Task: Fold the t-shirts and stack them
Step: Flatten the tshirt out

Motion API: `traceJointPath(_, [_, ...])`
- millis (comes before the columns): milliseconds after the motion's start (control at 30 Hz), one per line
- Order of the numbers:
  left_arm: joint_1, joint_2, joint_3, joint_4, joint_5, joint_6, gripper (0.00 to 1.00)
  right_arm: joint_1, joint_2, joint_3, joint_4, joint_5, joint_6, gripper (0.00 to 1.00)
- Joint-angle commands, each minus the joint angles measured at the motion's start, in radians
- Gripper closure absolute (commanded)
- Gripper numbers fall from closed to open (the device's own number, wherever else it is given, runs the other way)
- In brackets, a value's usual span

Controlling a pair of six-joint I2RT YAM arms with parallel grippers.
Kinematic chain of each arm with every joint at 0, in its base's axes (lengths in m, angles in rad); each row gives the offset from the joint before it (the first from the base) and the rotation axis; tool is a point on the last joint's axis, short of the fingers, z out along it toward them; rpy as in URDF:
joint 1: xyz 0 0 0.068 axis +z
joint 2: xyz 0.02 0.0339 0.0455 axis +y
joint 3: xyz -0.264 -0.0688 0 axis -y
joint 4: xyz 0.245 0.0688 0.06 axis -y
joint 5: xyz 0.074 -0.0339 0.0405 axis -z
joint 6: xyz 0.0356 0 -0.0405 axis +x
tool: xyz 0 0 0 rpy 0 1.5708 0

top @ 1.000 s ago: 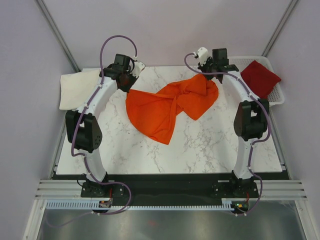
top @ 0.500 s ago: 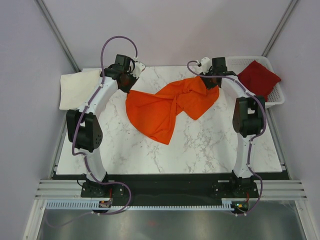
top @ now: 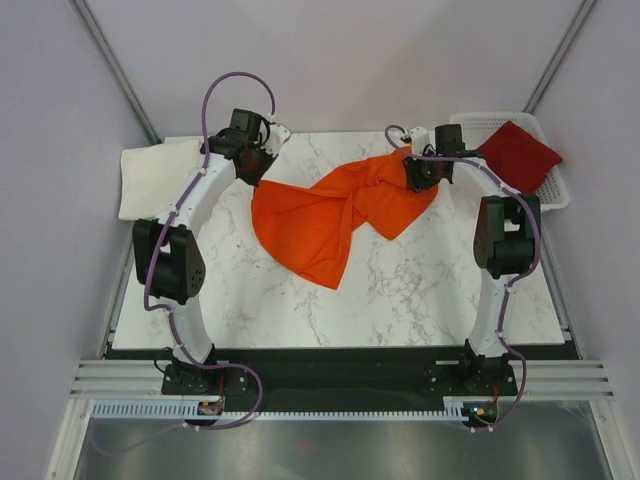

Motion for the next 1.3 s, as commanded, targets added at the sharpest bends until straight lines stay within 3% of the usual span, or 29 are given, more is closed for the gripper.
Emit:
traceJointPath(0, [-0.002,-0.01,0.014,0.02,-0.026,0.009,0.98,-0.01,0.037,0.038,0.002,-0.086,0.021,0.55])
traceJointPath(967, [-0.007,0.042,0.032,0.013,-0.078,0.04,0.98,-0.033,0.171,0.136,0.009,-0.115,0.014,0.57])
traceJointPath(1067, [-0.01,0.042,0.029,0.013,-0.083,0.041,0.98,-0.037,0.174,0.136,0.01,-0.12,0.014,0.6])
traceJointPath(1267, [-0.012,0.045,0.034,0.013,-0.084,0.043,0.98,-0.039,0.183,0.155,0.016,-0.134,0.03,0.76])
